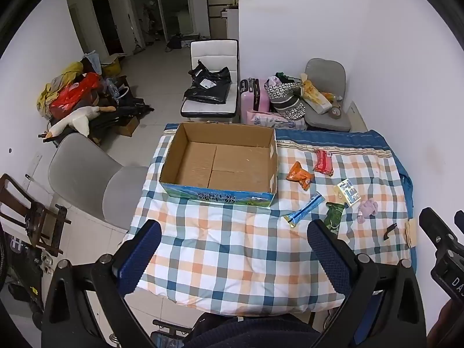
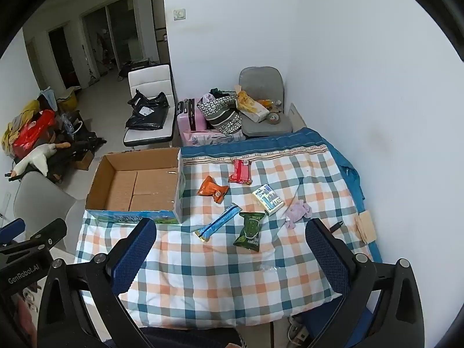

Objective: Organize soft objects

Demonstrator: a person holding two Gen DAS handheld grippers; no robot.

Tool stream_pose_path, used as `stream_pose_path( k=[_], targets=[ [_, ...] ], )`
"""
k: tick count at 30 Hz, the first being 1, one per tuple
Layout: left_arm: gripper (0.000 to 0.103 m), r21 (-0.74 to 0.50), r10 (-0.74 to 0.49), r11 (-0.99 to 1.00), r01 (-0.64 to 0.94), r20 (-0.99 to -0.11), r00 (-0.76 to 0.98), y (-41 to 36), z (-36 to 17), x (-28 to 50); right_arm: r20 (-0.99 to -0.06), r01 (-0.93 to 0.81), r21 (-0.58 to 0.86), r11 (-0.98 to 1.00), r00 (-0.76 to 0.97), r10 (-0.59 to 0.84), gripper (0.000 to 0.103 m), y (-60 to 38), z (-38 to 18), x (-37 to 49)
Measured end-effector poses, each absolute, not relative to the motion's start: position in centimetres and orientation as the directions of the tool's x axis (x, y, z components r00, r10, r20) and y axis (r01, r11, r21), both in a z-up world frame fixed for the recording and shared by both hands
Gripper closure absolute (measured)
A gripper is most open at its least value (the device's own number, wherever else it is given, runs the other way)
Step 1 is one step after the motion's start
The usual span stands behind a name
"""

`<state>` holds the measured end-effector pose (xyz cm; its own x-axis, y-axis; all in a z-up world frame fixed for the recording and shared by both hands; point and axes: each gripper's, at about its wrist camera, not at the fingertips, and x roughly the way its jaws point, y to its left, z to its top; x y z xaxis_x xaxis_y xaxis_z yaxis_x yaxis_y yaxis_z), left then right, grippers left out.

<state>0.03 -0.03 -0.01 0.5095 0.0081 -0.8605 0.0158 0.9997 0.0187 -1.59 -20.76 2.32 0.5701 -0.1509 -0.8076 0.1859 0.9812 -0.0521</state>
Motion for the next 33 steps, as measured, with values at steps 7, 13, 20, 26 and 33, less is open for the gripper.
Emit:
stream_pose_path(
  k=[7, 13, 20, 26, 33],
  targets=[
    [0.000, 0.022, 0.010, 1.000, 0.016, -0.855, 0.519, 0.3, 0.3, -0.1, -0.802, 0.183, -0.066, 0.981, 0.574, -0.162, 0.000, -20.6, 2.2, -1.5],
    [0.000, 0.024, 0.015, 1.000, 0.011, -0.851, 0.525, 0.5, 0.5, -0.1, -0.805, 0.181, -0.060, 0.982, 0.573, -0.154, 0.000, -20.5, 2.6, -0.9],
    [0.000, 0.028, 0.019, 1.000, 0.010, -0.850, 0.526, 0.4, 0.6, -0.1, -0.804, 0.185, -0.059, 0.981, 0.574, -0.157, 0.000, -20.3, 2.8, -0.9],
    [0.000, 0.033, 0.023, 0.999, 0.010, -0.848, 0.529, 0.2, 0.6, 0.4, -0.797, 0.194, -0.057, 0.979, 0.582, -0.162, 0.000, -21.0, 2.5, -1.0],
    [0.000, 0.034, 0.025, 0.999, 0.008, -0.849, 0.528, 0.1, 0.6, 0.5, -0.795, 0.191, -0.055, 0.980, 0.586, -0.159, 0.000, -21.3, 2.6, -0.9]
  ],
)
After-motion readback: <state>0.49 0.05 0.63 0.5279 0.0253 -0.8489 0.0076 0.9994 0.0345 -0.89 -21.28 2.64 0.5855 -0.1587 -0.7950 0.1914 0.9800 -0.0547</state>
